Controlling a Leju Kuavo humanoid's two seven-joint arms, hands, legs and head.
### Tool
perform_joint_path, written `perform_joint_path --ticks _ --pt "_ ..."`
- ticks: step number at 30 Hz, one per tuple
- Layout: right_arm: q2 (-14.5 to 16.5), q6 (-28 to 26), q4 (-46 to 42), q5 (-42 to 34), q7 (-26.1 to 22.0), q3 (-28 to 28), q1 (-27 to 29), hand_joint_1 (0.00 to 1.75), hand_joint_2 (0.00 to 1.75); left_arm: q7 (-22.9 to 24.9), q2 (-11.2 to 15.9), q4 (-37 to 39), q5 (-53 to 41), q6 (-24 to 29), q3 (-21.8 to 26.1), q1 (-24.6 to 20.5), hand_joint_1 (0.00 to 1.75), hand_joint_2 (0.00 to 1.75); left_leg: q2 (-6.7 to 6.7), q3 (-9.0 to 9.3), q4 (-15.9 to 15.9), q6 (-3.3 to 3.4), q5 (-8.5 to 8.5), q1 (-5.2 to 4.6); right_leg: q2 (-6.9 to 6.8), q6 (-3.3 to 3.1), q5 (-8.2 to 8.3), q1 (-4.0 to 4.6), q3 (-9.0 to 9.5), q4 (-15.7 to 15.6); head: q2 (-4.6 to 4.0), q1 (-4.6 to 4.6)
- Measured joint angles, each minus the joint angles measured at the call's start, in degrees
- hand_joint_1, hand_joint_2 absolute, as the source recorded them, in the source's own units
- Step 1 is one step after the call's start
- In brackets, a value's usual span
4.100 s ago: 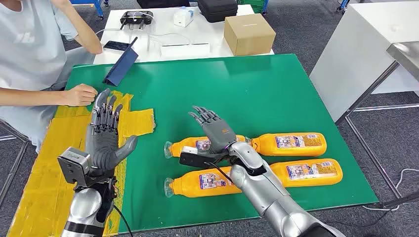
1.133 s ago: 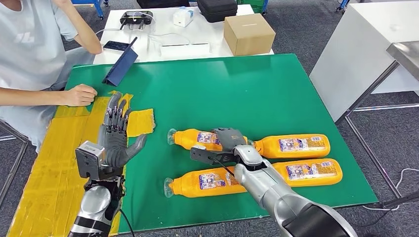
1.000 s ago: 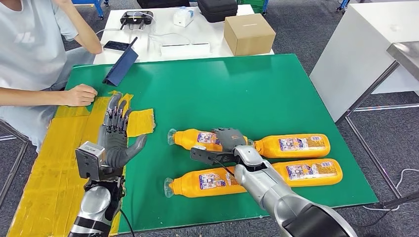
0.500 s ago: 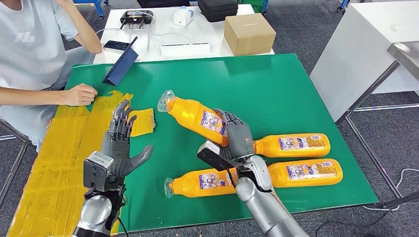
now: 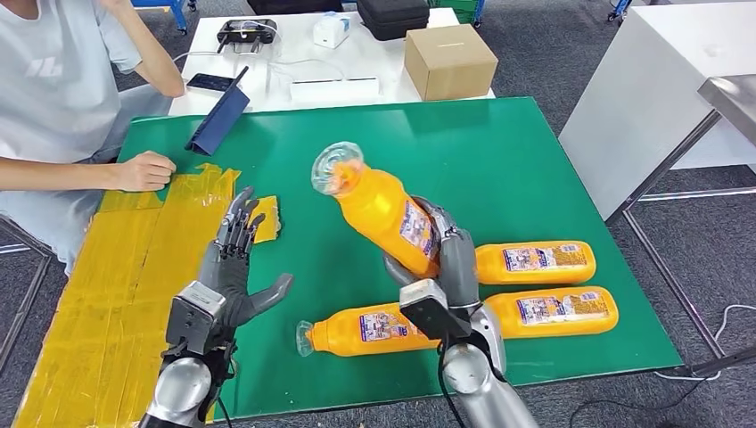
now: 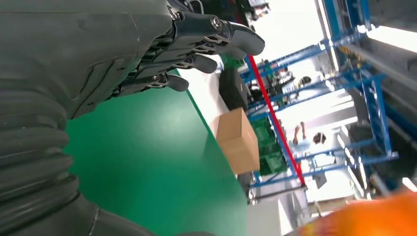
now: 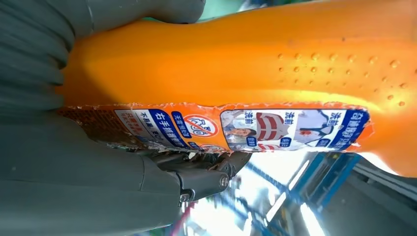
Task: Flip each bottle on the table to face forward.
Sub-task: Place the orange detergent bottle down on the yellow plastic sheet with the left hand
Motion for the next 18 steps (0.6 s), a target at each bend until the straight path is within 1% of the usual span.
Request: perform_joint_path --ticks 2,5,12,18 --pt "0.09 2.49 -1.96 -5.21 -2.67 -0.12 1.74 1.72 1.75 0.07 0.15 -0.16 -0.56 -0.24 -1.06 -0.07 0.00 1.75 0.00 -0.02 0.00 -0.01 -0.01 0.00 0.00 0.00 0.00 0.00 0.00 0.00 0.00 0.00" --pt "0.12 5.12 -4.04 -8.16 -4.50 0.02 3.73 1.73 1.75 0.33 0.44 -0.32 -0.86 -0.73 -2.77 -0.47 0.00 1.75 0.02 -0.02 0.00 -0.01 -0.04 0.00 0.01 0.00 -0.01 0.00 -0.02 0.00 0.00 -0.01" --pt "0.10 6.21 -5.17 -8.37 -4.93 0.62 4.89 1.72 1.75 0.50 1.04 -0.37 -0.32 -1.78 -5.06 -1.06 0.00 1.75 0.03 0.00 0.00 -0.02 -0.03 0.00 0.01 -0.01 0.00 0.01 -0.02 0.00 0.00 -0.01" --pt "0.11 7.24 -4.24 -8.16 -4.47 1.05 4.39 1.73 1.75 0.25 1.56 -0.60 2.99 -4.78 -6.15 -1.59 0.00 1.75 0.02 0.00 0.00 -0.01 -0.02 0.00 0.00 0.00 0.00 0.00 0.02 0.00 0.00 -0.01"
